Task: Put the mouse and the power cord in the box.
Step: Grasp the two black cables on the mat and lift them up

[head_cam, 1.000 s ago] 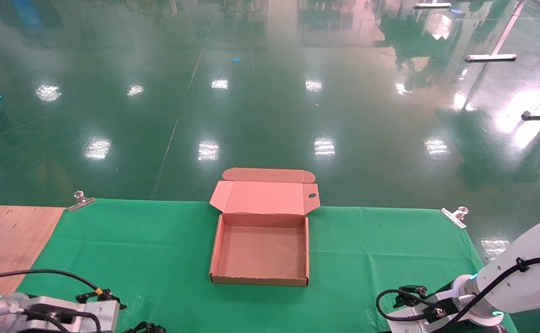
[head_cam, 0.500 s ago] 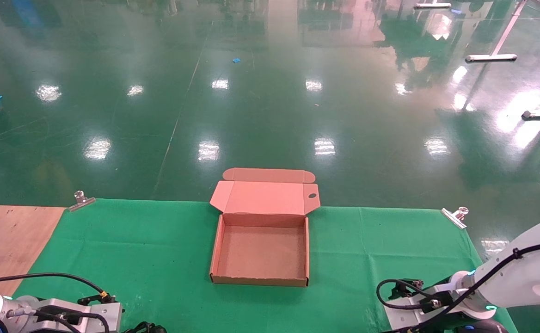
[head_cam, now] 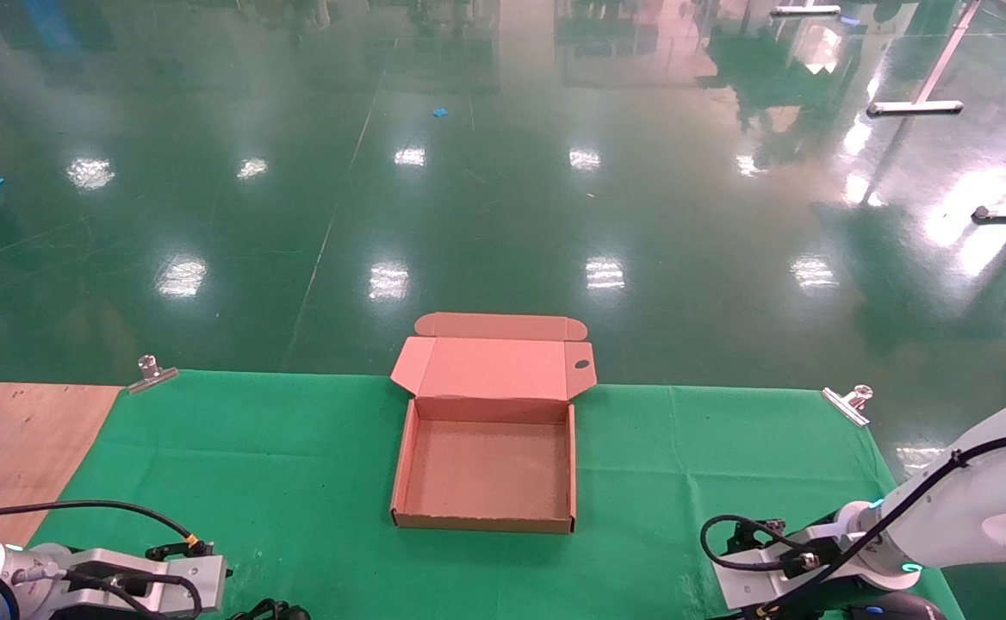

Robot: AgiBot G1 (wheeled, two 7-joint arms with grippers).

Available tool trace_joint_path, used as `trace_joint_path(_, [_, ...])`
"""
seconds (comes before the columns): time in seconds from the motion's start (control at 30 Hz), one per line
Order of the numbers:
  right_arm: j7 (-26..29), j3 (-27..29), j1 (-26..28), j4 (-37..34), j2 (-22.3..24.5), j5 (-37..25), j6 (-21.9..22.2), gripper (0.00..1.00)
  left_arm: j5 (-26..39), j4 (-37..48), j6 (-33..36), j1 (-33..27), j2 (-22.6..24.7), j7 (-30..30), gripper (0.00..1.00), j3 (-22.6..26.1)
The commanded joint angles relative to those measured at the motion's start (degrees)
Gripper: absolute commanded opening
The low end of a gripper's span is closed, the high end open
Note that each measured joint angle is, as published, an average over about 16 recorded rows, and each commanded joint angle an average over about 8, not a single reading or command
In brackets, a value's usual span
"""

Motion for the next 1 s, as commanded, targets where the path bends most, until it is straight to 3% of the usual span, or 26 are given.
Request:
trace_joint_path(0.03, [-0.56,0.03,0.35,-1.1,-0.27,0.03,0.27,0.0,-0.13,0.44,0.02,-0.13,0.1,0.48,0.0,-0.06])
trace_joint_path(1.0, [-4.06,0.17,2.57,-7.17,-1.48,0.33,-0.78,0.0,-1.05,-0.19,1.24,-0.32,-0.1,2.47,0.0,-0.37])
